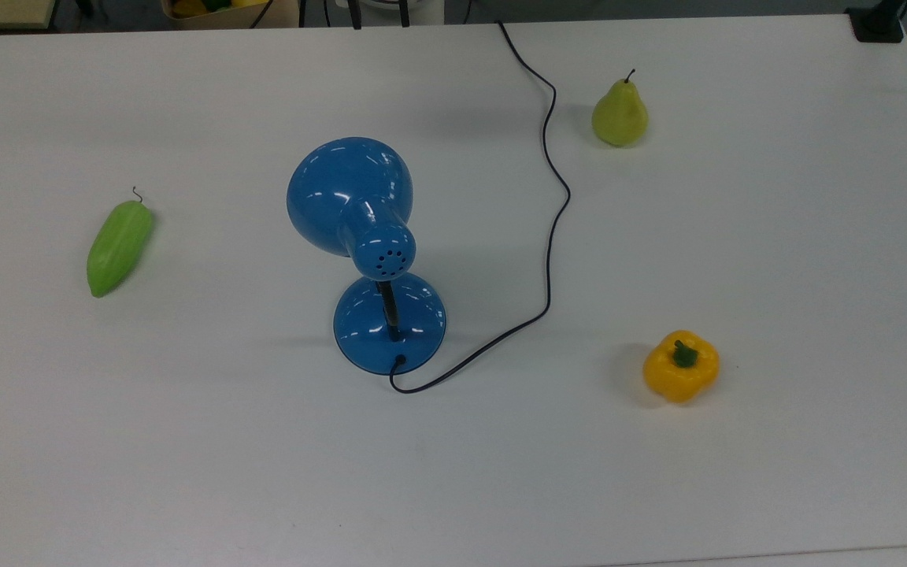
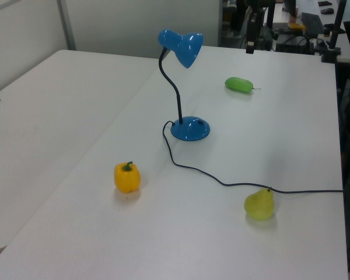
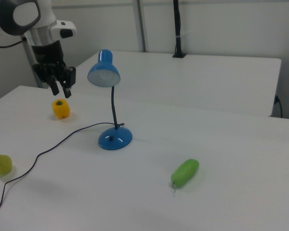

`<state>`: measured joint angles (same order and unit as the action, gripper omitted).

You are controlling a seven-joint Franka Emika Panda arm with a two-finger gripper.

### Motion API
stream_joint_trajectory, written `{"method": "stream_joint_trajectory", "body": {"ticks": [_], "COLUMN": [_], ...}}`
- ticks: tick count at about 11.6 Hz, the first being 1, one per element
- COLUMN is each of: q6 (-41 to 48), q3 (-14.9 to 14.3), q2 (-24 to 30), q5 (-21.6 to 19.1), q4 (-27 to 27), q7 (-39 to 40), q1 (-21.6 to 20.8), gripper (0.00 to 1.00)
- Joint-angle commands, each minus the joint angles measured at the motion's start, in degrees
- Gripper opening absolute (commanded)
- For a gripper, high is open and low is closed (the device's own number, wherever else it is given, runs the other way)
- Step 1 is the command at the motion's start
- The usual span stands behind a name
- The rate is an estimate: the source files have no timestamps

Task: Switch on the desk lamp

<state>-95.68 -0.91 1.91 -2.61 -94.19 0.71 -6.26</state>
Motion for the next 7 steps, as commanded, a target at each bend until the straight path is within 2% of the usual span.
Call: {"method": "stream_joint_trajectory", "body": {"ticks": [1,4,6,7], "q6": [0.67,0.67,0.58,0.5], "q3": [-0.41,-0.32,-0.23,-0.14], "q2": [-0.32,-0.41,-0.59,-0.68], "q5": [-0.21,-0.3,-0.38,-0.38], "q4": [0.59,0.59,0.5,0.5], "q7": [-0.01,-0.01,-0.01,-0.01], "q1": [-0.34,-0.42,-0.6,-0.6], "gripper": [0.3,0.17,0.01,0.0]}}
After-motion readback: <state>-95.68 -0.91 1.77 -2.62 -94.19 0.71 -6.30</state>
